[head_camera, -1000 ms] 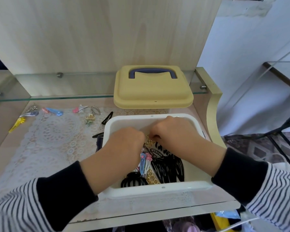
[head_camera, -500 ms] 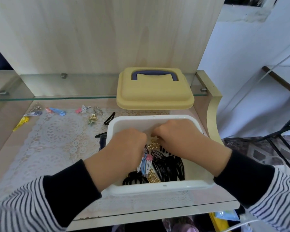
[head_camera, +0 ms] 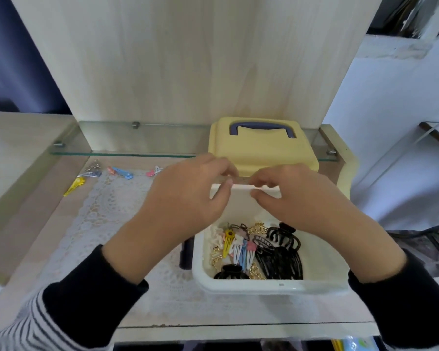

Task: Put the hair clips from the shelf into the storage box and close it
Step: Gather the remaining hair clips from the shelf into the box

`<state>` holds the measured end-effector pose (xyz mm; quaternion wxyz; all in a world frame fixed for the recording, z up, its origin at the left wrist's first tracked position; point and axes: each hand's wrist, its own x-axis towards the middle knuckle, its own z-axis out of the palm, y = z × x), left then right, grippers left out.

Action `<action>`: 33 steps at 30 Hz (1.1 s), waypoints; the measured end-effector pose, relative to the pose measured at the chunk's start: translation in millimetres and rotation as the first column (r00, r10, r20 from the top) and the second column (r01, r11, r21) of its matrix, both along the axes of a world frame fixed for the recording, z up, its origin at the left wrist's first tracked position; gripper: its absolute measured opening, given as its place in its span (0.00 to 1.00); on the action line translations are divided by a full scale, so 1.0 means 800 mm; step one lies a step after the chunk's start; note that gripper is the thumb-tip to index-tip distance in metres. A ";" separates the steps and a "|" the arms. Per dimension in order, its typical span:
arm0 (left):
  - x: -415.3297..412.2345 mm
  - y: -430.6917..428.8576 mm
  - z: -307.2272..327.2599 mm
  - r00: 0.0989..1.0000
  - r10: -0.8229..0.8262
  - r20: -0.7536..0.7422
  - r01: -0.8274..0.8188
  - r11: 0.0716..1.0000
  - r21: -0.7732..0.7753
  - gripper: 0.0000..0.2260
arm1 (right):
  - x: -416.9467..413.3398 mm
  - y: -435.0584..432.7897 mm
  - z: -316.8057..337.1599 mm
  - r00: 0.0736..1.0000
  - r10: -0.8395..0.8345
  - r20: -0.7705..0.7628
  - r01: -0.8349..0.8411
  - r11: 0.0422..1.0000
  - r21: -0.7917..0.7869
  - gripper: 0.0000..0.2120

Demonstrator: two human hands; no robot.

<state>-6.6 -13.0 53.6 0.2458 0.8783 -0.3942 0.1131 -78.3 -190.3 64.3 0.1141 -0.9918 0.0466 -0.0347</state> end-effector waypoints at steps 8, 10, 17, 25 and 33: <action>0.036 0.075 -0.021 0.973 0.226 0.053 -0.195 0.919 -0.341 0.11 | 0.035 0.096 0.011 0.930 -0.052 0.363 -0.064 0.952 0.299 0.11; 0.044 0.093 -0.032 0.958 0.282 0.050 -0.247 0.902 -0.355 0.12 | 0.044 0.128 0.004 0.913 -0.045 0.405 -0.069 0.963 0.262 0.10; 0.063 0.157 -0.092 0.895 0.420 0.152 -0.360 0.879 -0.314 0.11 | 0.073 0.241 -0.045 0.861 -0.077 0.503 -0.047 0.972 0.230 0.10; 0.081 0.208 -0.172 0.797 0.598 -0.087 -0.597 0.801 0.037 0.20 | 0.110 0.287 -0.145 0.921 -0.122 0.370 0.075 0.987 0.139 0.16; 0.108 0.220 -0.191 0.748 0.646 -0.153 -0.639 0.763 0.093 0.27 | 0.128 0.284 -0.190 0.944 -0.212 0.254 0.218 0.976 0.005 0.26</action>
